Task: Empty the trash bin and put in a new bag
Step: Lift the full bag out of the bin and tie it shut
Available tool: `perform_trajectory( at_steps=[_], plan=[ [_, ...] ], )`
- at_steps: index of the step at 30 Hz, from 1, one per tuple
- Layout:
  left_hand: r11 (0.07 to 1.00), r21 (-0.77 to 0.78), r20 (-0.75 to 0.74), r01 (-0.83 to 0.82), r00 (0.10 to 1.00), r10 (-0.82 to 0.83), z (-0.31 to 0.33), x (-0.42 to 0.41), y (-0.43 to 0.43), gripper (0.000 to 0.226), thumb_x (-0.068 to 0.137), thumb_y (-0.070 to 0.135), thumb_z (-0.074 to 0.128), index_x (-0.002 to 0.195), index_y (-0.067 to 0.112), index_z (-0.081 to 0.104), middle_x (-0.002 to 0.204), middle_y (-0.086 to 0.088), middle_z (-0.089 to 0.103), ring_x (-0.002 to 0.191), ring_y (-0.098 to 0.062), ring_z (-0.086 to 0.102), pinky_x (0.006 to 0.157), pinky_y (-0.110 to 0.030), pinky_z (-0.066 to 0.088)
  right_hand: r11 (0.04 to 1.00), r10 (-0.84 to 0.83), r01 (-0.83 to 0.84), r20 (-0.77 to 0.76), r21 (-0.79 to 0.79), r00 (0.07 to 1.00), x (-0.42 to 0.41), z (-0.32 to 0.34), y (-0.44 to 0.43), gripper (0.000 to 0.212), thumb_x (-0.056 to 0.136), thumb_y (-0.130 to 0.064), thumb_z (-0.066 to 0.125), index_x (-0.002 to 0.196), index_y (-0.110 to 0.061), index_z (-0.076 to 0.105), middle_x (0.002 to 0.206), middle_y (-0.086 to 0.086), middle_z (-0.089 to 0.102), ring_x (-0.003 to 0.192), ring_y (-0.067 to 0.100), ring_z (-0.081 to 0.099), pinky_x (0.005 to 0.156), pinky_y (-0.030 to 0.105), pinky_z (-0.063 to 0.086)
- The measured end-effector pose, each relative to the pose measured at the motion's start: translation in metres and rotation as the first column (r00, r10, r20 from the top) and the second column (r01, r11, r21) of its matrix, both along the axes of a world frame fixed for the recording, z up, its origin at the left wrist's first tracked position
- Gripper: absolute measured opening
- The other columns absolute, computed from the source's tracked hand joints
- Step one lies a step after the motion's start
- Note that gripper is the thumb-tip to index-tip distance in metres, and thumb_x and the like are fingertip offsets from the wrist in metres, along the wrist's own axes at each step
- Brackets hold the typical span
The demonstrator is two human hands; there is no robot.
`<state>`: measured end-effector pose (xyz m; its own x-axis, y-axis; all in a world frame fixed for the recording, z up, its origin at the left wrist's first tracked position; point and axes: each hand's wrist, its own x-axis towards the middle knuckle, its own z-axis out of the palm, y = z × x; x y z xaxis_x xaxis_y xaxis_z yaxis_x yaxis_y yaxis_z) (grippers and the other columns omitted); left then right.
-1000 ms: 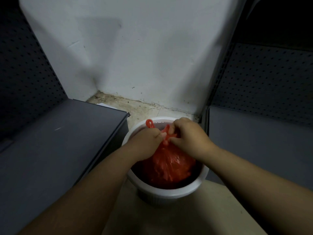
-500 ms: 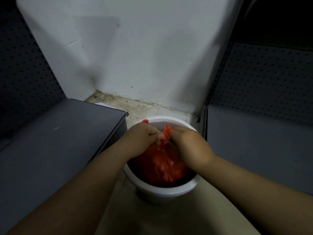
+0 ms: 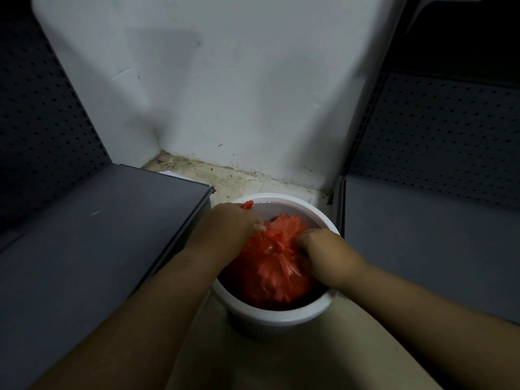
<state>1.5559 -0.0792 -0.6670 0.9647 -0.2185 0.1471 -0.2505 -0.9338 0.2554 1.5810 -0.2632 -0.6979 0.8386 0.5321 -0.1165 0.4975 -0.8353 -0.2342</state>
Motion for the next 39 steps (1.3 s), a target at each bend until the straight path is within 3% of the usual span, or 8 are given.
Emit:
perform_trajectory(
  at_steps=[4, 7, 11, 14, 17, 22, 30, 39],
  plan=[
    [0.995, -0.015, 0.184, 0.098, 0.978, -0.093, 0.003, -0.001, -0.007, 0.016, 0.091, 0.015, 0.057, 0.098, 0.009, 0.07, 0.096, -0.015, 0.071, 0.088, -0.03, 0.066, 0.073, -0.029, 0.043, 0.981, -0.067, 0.073, -0.038, 0.178, 0.997, 0.003, 0.006, 0.001, 0.017, 0.086, -0.032, 0.062, 0.083, -0.015, 0.059, 0.092, 0.0, 0.059, 0.082, 0.014, 0.052, 0.071, 0.022, 0.034],
    [0.988, 0.025, 0.305, 0.153, 0.94, -0.154, 0.003, 0.001, -0.009, 0.007, 0.076, 0.01, 0.071, 0.071, 0.006, 0.07, 0.063, -0.014, 0.067, 0.056, -0.03, 0.065, 0.057, -0.025, 0.037, 0.972, -0.057, 0.052, 0.014, 0.227, 0.998, 0.0, 0.003, 0.013, 0.041, 0.079, -0.048, 0.066, 0.107, -0.019, 0.056, 0.114, 0.001, 0.056, 0.103, 0.017, 0.051, 0.088, 0.026, 0.039],
    [0.987, 0.073, 0.31, 0.143, 0.937, -0.159, 0.001, 0.003, -0.008, 0.016, 0.063, 0.003, 0.081, 0.059, 0.009, 0.067, 0.049, -0.009, 0.061, 0.042, -0.025, 0.059, 0.045, -0.024, 0.044, 0.978, -0.058, 0.044, 0.065, 0.204, 0.996, 0.0, -0.003, 0.027, 0.053, 0.081, -0.038, 0.067, 0.129, -0.023, 0.054, 0.128, 0.003, 0.053, 0.12, 0.022, 0.048, 0.102, 0.032, 0.038],
    [0.987, 0.029, 0.284, 0.158, 0.946, -0.159, 0.005, -0.001, -0.008, 0.004, 0.075, 0.006, 0.074, 0.073, 0.008, 0.071, 0.065, -0.014, 0.068, 0.058, -0.029, 0.065, 0.057, -0.024, 0.04, 0.978, -0.025, 0.008, 0.079, 0.21, 0.997, 0.004, -0.004, 0.03, 0.034, 0.082, -0.031, 0.067, 0.115, -0.022, 0.065, 0.118, 0.004, 0.062, 0.112, 0.024, 0.056, 0.097, 0.038, 0.046],
    [0.988, -0.143, 0.202, 0.06, 0.979, -0.03, 0.008, 0.001, 0.001, 0.024, 0.091, 0.027, 0.052, 0.11, 0.02, 0.066, 0.108, -0.009, 0.066, 0.098, -0.028, 0.062, 0.077, -0.03, 0.042, 0.976, -0.04, 0.03, 0.045, 0.214, 0.998, 0.009, -0.001, 0.032, 0.02, 0.081, -0.025, 0.065, 0.099, -0.018, 0.07, 0.106, 0.005, 0.067, 0.101, 0.025, 0.061, 0.088, 0.039, 0.05],
    [0.906, -0.357, 0.119, -0.227, 0.951, 0.285, 0.007, 0.002, 0.031, 0.057, 0.094, 0.038, 0.045, 0.145, 0.036, 0.019, 0.152, 0.001, 0.032, 0.135, -0.019, 0.035, 0.101, -0.04, 0.037, 0.974, -0.114, 0.11, 0.01, 0.196, 0.993, 0.02, 0.004, 0.027, 0.015, 0.083, -0.028, 0.068, 0.091, -0.016, 0.071, 0.092, 0.002, 0.07, 0.087, 0.022, 0.064, 0.079, 0.031, 0.048],
    [0.993, 0.064, -0.208, -0.096, 0.972, 0.107, -0.022, 0.011, 0.055, 0.052, 0.093, 0.035, 0.047, 0.142, 0.028, 0.031, 0.154, 0.004, 0.029, 0.134, -0.02, 0.037, 0.103, -0.041, 0.04, 0.973, -0.135, 0.143, -0.054, 0.183, 0.989, 0.027, 0.01, 0.029, 0.019, 0.083, -0.03, 0.068, 0.094, -0.015, 0.072, 0.093, 0.003, 0.071, 0.089, 0.021, 0.065, 0.081, 0.03, 0.047],
    [0.959, 0.283, -0.299, 0.004, 0.95, 0.084, -0.037, 0.027, 0.065, 0.063, 0.094, 0.04, 0.042, 0.148, 0.027, 0.012, 0.159, 0.003, 0.013, 0.138, -0.022, 0.032, 0.106, -0.039, 0.036, 0.972, -0.156, 0.175, -0.126, 0.156, 0.98, 0.031, 0.013, 0.028, 0.023, 0.083, -0.03, 0.068, 0.101, -0.016, 0.072, 0.099, 0.003, 0.072, 0.093, 0.021, 0.065, 0.088, 0.031, 0.048]
  ],
)
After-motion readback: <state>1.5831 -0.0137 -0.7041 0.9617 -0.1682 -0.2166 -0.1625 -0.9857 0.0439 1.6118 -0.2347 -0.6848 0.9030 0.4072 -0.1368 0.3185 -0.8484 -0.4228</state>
